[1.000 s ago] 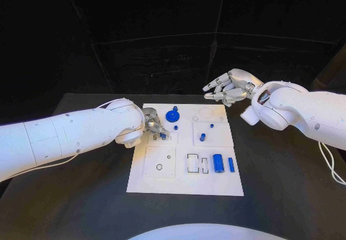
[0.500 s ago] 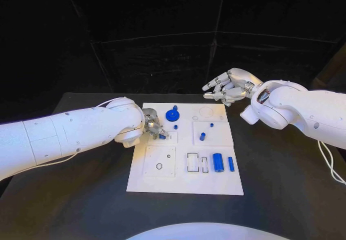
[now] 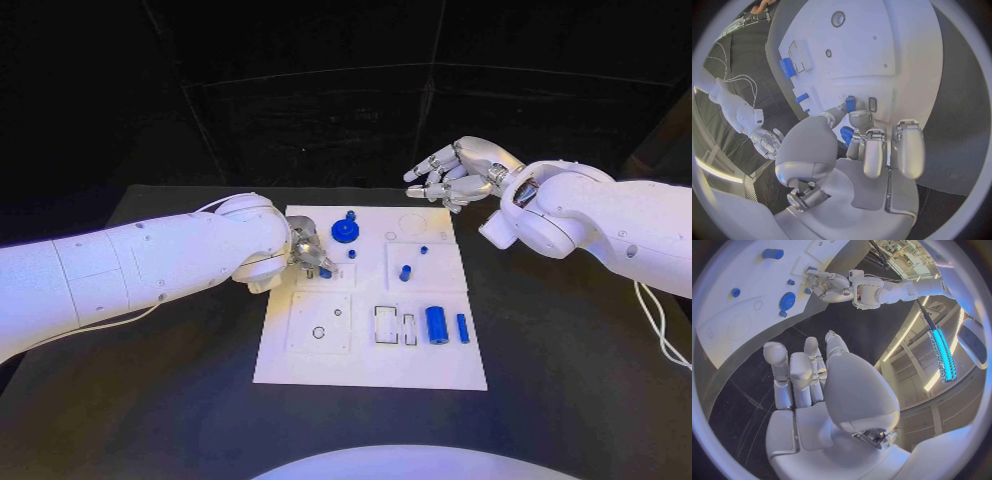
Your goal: Assemble the parts on the task board
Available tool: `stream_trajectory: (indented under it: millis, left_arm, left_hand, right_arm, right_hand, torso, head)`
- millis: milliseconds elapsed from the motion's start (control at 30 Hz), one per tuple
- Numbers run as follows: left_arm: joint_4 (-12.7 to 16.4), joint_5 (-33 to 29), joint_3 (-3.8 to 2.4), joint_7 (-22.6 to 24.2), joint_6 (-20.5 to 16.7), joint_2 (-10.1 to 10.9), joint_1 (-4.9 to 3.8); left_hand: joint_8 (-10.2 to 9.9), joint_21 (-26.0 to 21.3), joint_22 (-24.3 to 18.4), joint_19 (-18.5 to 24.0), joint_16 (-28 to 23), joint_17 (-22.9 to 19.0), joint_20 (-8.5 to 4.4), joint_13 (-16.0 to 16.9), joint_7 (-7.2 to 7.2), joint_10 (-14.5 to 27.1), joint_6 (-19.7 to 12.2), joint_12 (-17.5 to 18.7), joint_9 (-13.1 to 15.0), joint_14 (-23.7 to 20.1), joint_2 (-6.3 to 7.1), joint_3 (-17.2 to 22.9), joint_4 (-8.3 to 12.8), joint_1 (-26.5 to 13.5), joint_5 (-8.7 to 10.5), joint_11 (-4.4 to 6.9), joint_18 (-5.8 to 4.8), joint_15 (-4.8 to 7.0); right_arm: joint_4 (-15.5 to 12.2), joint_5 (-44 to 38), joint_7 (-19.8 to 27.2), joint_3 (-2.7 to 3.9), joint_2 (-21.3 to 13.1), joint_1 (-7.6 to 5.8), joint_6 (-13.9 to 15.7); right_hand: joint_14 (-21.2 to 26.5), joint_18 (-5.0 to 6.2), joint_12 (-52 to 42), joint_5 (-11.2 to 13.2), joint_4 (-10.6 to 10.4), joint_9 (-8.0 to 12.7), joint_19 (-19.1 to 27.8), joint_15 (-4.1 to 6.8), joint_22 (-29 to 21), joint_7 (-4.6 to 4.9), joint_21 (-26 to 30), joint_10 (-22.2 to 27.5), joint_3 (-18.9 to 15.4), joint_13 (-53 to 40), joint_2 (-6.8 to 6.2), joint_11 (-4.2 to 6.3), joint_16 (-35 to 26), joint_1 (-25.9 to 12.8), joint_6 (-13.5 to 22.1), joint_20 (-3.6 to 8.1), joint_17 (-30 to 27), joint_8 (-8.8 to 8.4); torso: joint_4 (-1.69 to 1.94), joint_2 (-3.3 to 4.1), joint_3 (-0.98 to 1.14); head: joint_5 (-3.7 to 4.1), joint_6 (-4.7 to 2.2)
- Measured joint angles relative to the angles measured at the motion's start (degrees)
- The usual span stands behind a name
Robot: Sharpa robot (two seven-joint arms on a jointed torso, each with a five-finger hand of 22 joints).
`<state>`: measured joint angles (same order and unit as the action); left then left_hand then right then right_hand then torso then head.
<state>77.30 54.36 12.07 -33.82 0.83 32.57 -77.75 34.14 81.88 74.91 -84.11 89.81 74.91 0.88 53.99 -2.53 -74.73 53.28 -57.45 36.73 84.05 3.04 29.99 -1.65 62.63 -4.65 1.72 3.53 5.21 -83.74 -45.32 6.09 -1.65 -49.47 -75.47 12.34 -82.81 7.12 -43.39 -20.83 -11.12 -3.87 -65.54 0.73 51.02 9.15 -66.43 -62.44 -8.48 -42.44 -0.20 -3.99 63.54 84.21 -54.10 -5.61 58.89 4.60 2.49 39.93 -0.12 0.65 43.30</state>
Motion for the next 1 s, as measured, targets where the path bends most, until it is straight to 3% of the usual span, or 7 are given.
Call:
stream_trajectory:
  millis: [267, 367, 533, 1000]
  left_arm:
    - [-0.74, 0.06, 0.01, -0.23, 0.43, -0.51, -0.01]
    - [-0.93, 0.07, 0.01, -0.32, 0.67, -0.62, -0.01]
    - [-1.24, 0.08, 0.01, -0.6, 1.02, -0.83, -0.02]
    - [-1.55, 0.07, 0.06, -1.08, 1.62, -1.18, 0.05]
  left_hand:
    - [0.93, 0.0, 0.0, 0.0, 0.0, 0.0, 0.0, 0.71, 0.68, -0.65, 0.91, -1.19, 0.64, 0.0, 1.15, 2.84, 3.52, -3.49, 0.01, 0.45, 0.0, 0.0]
    - [1.33, 0.0, 0.0, 0.0, 0.0, 0.0, 0.0, 1.13, 0.7, -0.74, 1.08, -1.69, 0.81, -0.21, 1.42, 2.66, 3.55, -4.26, 0.01, 0.53, 0.0, 0.21]
    - [1.81, 0.0, 0.0, 0.0, 0.0, 0.0, 0.0, 1.68, 1.02, -0.94, 1.39, -2.35, 1.12, -0.09, 1.17, 0.11, 1.45, -6.46, -0.05, 0.76, 0.0, 0.33]
    - [2.47, 0.0, 0.0, 0.22, 0.0, 0.0, -0.22, 2.13, 1.23, -1.23, 1.59, -3.12, 1.61, 0.0, 0.76, -3.3, -1.37, -9.31, -0.05, 1.06, 0.0, 0.42]
  right_arm:
    - [-0.03, 0.0, 0.05, 0.0, 0.01, 0.0, -0.16]
    - [-0.06, 0.01, 0.06, 0.0, -0.02, 0.0, -0.23]
    - [-0.12, 0.11, 0.12, 0.0, -0.02, 0.0, -0.39]
    - [-0.19, 0.33, 0.29, 0.0, -0.02, 0.0, -0.66]
  right_hand:
    - [0.0, 0.0, 0.0, 0.0, 0.0, 0.0, 0.0, 0.0, 0.0, 0.0, 0.0, 0.0, 0.0, 0.0, 0.0, 0.0, 0.0, 0.0, 0.0, 0.0, 0.0, 0.0]
    - [0.0, 0.0, 0.0, 0.0, 0.0, 0.0, 0.0, 0.0, 0.0, 0.0, -0.01, 0.0, 0.0, 0.01, 0.0, 0.0, 0.0, 0.0, 0.0, 0.0, 0.0, 0.0]
    - [0.0, -0.01, 0.0, 0.0, 0.0, 0.0, 0.0, 0.0, -0.24, 0.0, -0.01, 0.0, 0.0, 0.11, 0.1, 0.0, -0.23, -0.1, 0.0, 0.0, -0.12, 0.0]
    - [0.0, 0.0, 0.21, 0.0, 0.0, 0.0, 0.0, 0.0, -0.46, 0.0, 0.21, 0.0, 0.0, 0.29, 0.23, 0.0, -0.5, -0.23, 0.0, 0.0, -0.31, 0.0]
  torso:
    - [-0.03, 0.01, 0.04]
    - [-0.03, 0.0, 0.05]
    - [-0.03, 0.0, 0.05]
    - [-0.03, -0.01, 0.02]
  head:
    - [0.09, 0.15]
    - [0.21, 0.18]
    - [0.24, 0.12]
    - [0.27, 0.2]
